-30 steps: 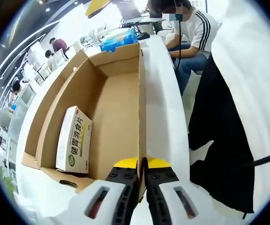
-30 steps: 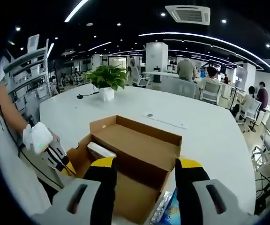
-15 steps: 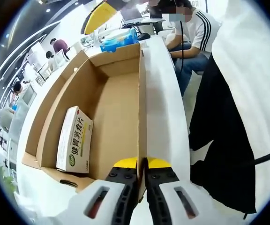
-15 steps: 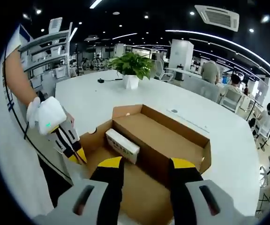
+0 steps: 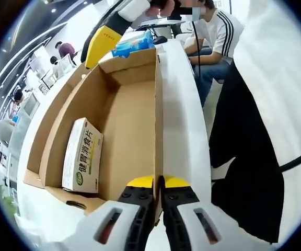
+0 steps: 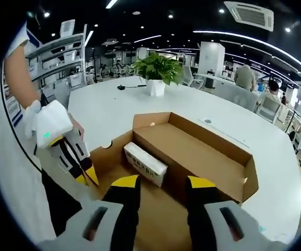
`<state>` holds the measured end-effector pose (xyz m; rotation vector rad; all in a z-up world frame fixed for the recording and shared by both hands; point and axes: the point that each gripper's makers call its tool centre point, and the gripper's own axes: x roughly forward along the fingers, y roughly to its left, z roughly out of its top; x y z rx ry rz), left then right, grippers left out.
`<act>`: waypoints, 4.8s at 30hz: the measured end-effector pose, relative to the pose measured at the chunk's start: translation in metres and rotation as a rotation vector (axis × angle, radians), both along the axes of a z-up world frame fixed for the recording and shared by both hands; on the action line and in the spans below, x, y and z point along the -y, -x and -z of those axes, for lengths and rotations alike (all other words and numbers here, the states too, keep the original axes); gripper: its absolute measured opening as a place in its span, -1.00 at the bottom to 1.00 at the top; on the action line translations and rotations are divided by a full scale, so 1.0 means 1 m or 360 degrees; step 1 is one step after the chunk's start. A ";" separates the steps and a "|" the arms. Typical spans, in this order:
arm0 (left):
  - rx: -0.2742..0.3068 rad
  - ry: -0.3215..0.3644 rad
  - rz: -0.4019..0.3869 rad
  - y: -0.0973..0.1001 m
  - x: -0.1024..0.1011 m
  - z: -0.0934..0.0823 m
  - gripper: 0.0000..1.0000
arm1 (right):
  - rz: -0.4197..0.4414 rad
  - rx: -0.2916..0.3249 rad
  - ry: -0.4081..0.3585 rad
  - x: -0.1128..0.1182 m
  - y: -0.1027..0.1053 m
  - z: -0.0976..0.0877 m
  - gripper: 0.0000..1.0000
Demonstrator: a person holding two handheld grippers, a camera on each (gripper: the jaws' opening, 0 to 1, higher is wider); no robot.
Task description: Operate the shoe box by opening the lid, removing the specified soft item, and placing it in the target area until the item is outside and the box remains undamaged.
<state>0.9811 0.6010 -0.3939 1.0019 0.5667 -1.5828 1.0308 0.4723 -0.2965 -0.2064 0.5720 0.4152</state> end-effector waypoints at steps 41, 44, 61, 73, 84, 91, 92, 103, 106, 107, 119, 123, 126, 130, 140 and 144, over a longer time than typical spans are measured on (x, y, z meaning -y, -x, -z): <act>-0.0022 -0.0003 0.0024 0.000 0.000 0.000 -0.95 | -0.0119 -0.0028 0.0125 -0.013 -0.001 0.008 -0.29; -0.0015 0.0013 0.0011 0.000 -0.001 0.000 -0.95 | -0.0169 0.0007 0.0095 -0.015 -0.004 0.005 -0.23; -0.0011 0.0007 0.0000 -0.001 0.001 0.000 -0.94 | -0.0404 0.0042 0.0445 -0.019 -0.006 0.027 -0.25; -0.0013 0.0010 0.0003 0.000 0.000 0.000 -0.94 | -0.0469 -0.0001 0.0399 -0.031 -0.021 0.040 -0.28; -0.0016 0.0009 0.0013 0.000 0.000 0.001 -0.94 | -0.0598 -0.0006 0.0510 -0.047 -0.026 0.039 -0.21; -0.0002 0.0021 0.0020 0.000 0.000 0.000 -0.94 | -0.0659 -0.0004 0.0561 -0.046 -0.031 0.040 -0.62; -0.0008 0.0023 0.0018 0.000 0.000 0.000 -0.94 | -0.0655 -0.0008 0.0557 -0.045 -0.034 0.041 -0.59; 0.0000 0.0031 0.0015 0.000 0.000 0.000 -0.94 | -0.0746 -0.0063 0.0628 -0.046 -0.045 0.044 -0.52; -0.0002 0.0029 0.0013 0.000 0.000 -0.001 -0.94 | -0.0807 -0.0067 0.0666 -0.053 -0.039 0.046 -0.52; -0.0001 0.0030 0.0012 0.000 0.000 -0.001 -0.94 | -0.0803 -0.0075 0.0673 -0.053 -0.038 0.046 -0.52; 0.0010 0.0041 0.0022 0.000 0.000 -0.001 -0.94 | -0.0801 -0.0140 0.0719 -0.044 -0.054 0.053 -0.50; 0.0013 0.0043 0.0024 0.000 0.001 -0.002 -0.94 | -0.0812 -0.0170 0.0694 -0.044 -0.058 0.056 -0.53; 0.0013 0.0042 0.0019 0.000 0.000 -0.001 -0.94 | -0.0757 -0.0254 0.0592 -0.043 -0.056 0.062 -0.55; 0.0007 0.0043 0.0022 -0.001 0.000 -0.001 -0.94 | -0.0755 -0.0258 0.0597 -0.041 -0.057 0.064 -0.55; 0.0010 0.0048 0.0024 0.000 0.001 -0.001 -0.94 | -0.0808 -0.0327 0.0654 -0.032 -0.055 0.072 -0.59; 0.0005 0.0045 0.0025 0.000 0.001 -0.001 -0.94 | -0.0789 -0.0360 0.0659 -0.029 -0.054 0.074 -0.71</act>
